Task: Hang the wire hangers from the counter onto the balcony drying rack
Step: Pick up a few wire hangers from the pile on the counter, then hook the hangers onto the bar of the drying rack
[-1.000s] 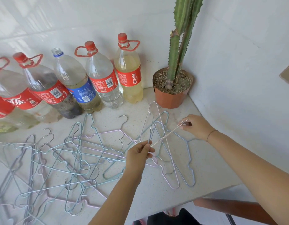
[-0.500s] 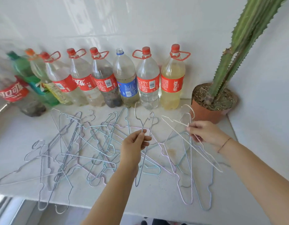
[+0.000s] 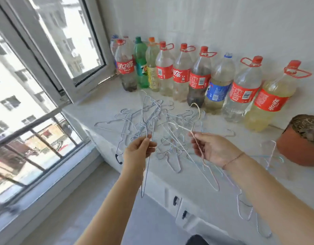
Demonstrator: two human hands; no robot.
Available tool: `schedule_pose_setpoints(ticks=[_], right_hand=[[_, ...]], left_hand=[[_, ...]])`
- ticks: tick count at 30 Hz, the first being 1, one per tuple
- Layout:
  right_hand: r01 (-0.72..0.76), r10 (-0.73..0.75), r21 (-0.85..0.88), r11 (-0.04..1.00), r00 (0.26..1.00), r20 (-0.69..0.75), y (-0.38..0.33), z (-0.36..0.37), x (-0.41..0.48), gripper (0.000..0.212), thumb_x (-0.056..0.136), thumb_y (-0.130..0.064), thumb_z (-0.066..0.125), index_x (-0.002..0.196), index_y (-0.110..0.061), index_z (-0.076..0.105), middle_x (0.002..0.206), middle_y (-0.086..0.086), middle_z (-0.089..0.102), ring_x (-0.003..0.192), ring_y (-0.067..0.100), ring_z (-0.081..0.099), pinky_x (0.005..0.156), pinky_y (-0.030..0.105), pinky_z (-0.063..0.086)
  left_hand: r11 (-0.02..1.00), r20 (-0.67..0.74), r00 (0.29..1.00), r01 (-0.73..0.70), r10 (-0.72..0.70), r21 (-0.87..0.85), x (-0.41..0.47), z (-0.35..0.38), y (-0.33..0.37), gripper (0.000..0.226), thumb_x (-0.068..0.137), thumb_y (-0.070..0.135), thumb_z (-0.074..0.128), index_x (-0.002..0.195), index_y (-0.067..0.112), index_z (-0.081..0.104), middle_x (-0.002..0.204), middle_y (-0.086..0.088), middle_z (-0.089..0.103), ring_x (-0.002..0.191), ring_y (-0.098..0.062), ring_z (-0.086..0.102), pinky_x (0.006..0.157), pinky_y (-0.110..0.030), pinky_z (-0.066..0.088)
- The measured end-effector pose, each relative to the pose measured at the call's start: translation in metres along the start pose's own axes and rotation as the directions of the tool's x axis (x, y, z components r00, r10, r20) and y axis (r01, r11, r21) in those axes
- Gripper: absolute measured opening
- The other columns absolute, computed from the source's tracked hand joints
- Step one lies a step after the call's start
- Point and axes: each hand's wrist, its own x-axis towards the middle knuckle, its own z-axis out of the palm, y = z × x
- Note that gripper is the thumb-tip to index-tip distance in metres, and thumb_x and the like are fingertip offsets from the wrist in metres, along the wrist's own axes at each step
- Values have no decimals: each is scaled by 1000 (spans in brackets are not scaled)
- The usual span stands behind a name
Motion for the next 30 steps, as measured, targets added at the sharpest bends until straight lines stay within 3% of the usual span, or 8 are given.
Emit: schedule_pose_setpoints(ticks=[8,14,25,30], right_hand=[[-129,132,-30,991,937,323,83,153,-58,19,92,-9,48,100,-8,65,70,4,61,58,12,57,54,20,52],[-234,245,-92,968,791,561,160,267,-132,21,91,-6,47,104,-9,64,75,4,60,64,12,57,57,21,55],[-316,487,-387,866,365,793,281,462,-298,26,78,0,55,99,-10,66,70,5,58,53,10,59,49,21,53],[-276,562,-508,816,170,810,328,538,-363,33,88,5,46,115,-5,60,67,6,56,50,11,58,48,21,53]], left_hand=[[993,-279,960,-58,28,-102,-107,-173,18,17,94,15,52,96,13,70,79,-6,67,71,-16,59,77,-25,50],[989,-493,867,-126,69,-83,-226,-300,22,17,94,12,52,94,13,69,78,-7,66,69,-15,58,73,-25,48],[941,-857,493,-336,150,-29,-453,-483,43,17,95,9,50,93,10,67,68,-2,65,55,-4,59,57,-13,49],[911,-942,296,-411,160,26,-525,-534,55,15,94,6,49,92,8,64,57,3,65,47,-1,58,50,-11,47]])
